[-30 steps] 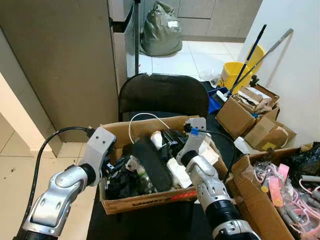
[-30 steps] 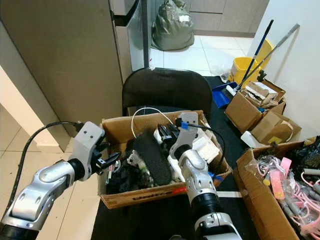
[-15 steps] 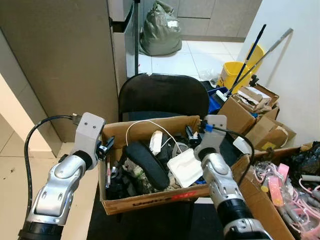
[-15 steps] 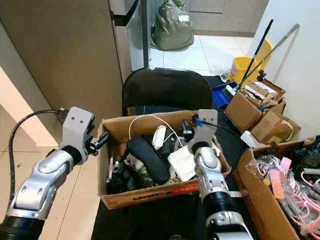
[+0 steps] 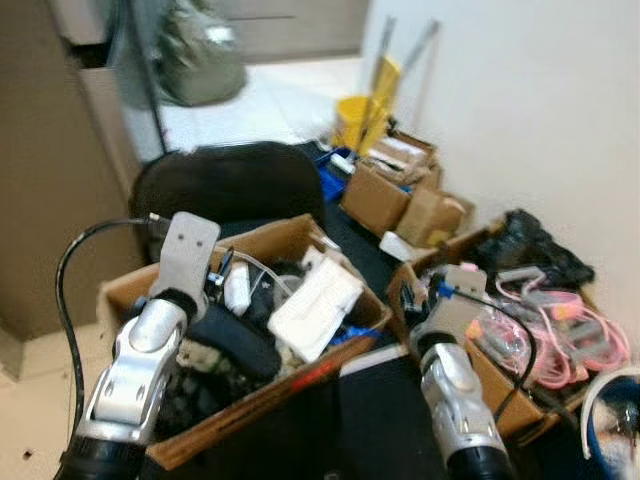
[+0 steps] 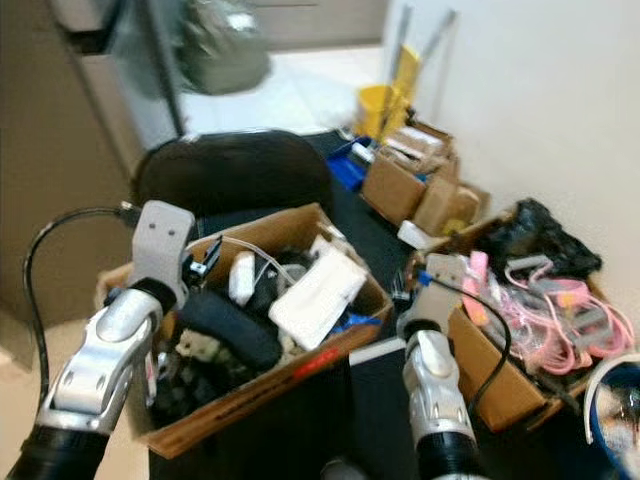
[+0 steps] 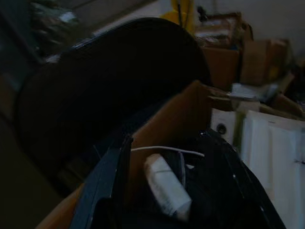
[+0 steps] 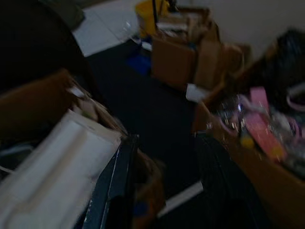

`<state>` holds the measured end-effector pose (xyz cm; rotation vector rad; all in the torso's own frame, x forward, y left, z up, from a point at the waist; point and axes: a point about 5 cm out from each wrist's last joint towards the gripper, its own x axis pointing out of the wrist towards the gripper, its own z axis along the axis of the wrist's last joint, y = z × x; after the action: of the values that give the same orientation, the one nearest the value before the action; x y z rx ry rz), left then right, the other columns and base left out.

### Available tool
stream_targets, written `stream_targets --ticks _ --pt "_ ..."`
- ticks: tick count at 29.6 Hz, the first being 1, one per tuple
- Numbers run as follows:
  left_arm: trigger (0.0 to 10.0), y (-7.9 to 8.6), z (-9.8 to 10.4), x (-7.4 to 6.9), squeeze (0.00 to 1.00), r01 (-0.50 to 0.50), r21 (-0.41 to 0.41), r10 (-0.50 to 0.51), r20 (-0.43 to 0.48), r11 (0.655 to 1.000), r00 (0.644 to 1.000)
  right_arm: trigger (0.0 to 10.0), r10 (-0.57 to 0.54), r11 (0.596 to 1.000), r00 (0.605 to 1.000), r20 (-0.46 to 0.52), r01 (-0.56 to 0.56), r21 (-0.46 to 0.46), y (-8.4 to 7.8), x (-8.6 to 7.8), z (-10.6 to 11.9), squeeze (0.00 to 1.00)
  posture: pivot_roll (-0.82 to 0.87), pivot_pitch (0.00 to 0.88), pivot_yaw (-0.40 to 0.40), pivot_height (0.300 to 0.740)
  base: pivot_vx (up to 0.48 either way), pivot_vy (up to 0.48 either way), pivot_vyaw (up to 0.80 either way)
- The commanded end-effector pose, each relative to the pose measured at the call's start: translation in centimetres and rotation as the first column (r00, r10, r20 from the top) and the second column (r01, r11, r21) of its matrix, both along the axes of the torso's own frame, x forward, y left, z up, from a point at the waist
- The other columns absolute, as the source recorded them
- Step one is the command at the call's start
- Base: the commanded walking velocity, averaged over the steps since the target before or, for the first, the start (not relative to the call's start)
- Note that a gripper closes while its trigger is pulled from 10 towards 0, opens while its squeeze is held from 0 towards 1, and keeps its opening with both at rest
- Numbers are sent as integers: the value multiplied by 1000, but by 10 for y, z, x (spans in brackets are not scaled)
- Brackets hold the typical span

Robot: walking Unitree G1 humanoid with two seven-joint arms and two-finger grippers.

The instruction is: Picking trash to rubbish bin

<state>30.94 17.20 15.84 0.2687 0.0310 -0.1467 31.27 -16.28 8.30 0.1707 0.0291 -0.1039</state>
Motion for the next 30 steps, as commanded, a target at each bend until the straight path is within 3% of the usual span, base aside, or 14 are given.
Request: stream_targets --ticks 1,30 --pt "10000 -3 -4 -1 0 14 11 -14 -20 1000 1000 10000 -21 1000 1000 3 21 -4 -4 -2 2 0 19 146 -9 740 0 0 -800" --pt "10000 2 -10 -1 0 -23 -2 23 -21 1000 1000 10000 -63 998 998 -16 63 13 -11 -7 6 0 14 149 -12 740 0 0 -800"
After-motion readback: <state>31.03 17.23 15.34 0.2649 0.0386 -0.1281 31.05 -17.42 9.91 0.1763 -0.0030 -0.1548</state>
